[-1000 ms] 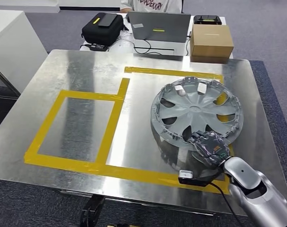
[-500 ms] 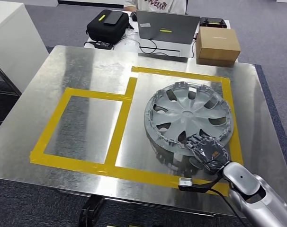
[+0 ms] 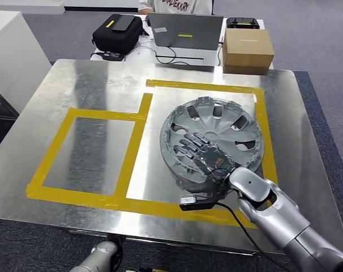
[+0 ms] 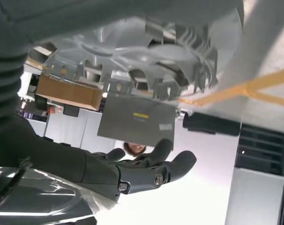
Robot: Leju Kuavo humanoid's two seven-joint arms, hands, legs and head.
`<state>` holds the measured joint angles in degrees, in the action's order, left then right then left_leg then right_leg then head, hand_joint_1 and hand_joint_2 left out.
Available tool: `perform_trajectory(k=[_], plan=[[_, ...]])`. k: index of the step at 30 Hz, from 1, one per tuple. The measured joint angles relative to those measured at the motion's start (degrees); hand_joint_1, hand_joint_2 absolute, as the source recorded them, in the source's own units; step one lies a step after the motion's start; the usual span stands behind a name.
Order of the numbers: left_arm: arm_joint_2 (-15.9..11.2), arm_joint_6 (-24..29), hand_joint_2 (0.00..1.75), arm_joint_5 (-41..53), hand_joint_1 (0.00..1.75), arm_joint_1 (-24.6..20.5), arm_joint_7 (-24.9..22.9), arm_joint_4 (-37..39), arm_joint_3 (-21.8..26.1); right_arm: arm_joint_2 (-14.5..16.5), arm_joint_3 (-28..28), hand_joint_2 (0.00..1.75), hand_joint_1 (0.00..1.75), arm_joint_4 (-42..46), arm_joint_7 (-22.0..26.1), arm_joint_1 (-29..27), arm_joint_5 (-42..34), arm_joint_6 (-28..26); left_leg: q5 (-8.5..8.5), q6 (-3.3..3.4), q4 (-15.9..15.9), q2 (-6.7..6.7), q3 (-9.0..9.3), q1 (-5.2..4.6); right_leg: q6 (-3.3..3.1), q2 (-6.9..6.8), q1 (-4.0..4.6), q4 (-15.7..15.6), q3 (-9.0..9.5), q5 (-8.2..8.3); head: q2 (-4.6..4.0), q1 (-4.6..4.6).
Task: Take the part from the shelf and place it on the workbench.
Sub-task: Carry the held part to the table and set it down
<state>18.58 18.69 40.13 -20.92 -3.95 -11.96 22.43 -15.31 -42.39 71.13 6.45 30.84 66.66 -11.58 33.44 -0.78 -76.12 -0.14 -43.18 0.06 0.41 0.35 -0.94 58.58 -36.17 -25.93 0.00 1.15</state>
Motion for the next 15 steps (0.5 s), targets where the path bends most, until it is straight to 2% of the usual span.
perform_trajectory(k=[1,4,5,8,10,11,13,14,15], plan=[[0.1,0.1,0.0,0.0,0.0,-0.1,0.4,0.0,0.0,0.2,-0.6,0.0,0.0,-0.6,0.0,0.4,-0.2,-0.1,-1.27,-0.05,0.9,0.0,0.37,0.15,0.06,-0.04,-0.04,0.0,0.08,-0.06,0.0,-0.01],[0.5,0.3,0.0,-0.1,0.0,-0.9,1.0,0.0,0.1,0.7,-1.8,0.0,0.0,-1.8,0.0,1.5,-0.5,-0.4,-7.54,-0.13,11.1,-0.03,4.61,0.59,0.69,0.04,-0.17,0.2,0.46,-0.48,0.0,0.08],[0.7,0.3,0.0,-0.2,0.0,-1.2,1.0,0.0,0.1,0.9,-2.2,0.0,0.0,-2.1,0.0,1.8,-0.7,-0.5,-8.43,0.03,13.7,-0.08,5.61,0.62,1.03,0.1,-0.12,0.4,0.37,-0.48,0.0,0.15],[1.0,0.5,0.0,-0.5,0.0,-1.8,0.9,0.1,0.1,1.2,-3.2,0.0,0.0,-3.0,0.0,2.4,-1.3,-0.7,-8.08,0.99,15.5,-0.35,6.08,0.52,1.84,-0.05,0.03,0.5,-0.16,-0.23,0.0,0.23],[1.1,0.5,0.0,-0.6,0.0,-2.1,0.9,0.1,0.2,1.3,-3.7,0.0,0.0,-3.5,0.0,2.9,-1.7,-1.0,-8.3,1.75,15.9,-0.42,6.07,0.57,2.2,-0.3,-0.08,1.7,-0.85,-1.65,0.0,0.17],[1.1,0.4,0.0,-0.7,0.0,-2.4,0.9,0.1,0.3,1.3,-3.9,0.0,0.0,-3.8,0.0,3.2,-1.9,-1.2,-8.51,2.16,16.1,-0.39,6.0,0.6,2.34,-0.35,-0.12,3.8,-1.74,-3.27,0.0,0.14],[1.1,0.4,0.0,-0.9,0.0,-2.6,0.9,0.1,0.4,1.6,-4.3,0.0,0.0,-4.2,0.0,3.7,-2.2,-1.3,-8.9,2.82,16.1,-0.25,5.53,0.46,2.49,-0.34,-0.1,10.7,-4.5,-7.26,0.0,0.05],[1.1,0.3,0.0,-0.9,0.0,-2.7,0.9,0.1,0.5,1.6,-4.5,0.0,0.0,-4.5,0.0,3.7,-2.3,-1.4,-9.09,3.01,16.1,-0.15,5.23,0.35,2.51,-0.33,-0.08,14.1,-5.76,-8.65,0.0,0.02],[1.0,0.3,0.0,-1.0,0.0,-2.8,0.9,0.1,0.5,1.7,-4.7,0.0,0.0,-4.8,0.0,3.8,-2.4,-1.4,-9.28,3.15,16.0,-0.06,4.97,0.24,2.48,-0.33,-0.07,16.1,-6.29,-9.09,0.0,0.01]])
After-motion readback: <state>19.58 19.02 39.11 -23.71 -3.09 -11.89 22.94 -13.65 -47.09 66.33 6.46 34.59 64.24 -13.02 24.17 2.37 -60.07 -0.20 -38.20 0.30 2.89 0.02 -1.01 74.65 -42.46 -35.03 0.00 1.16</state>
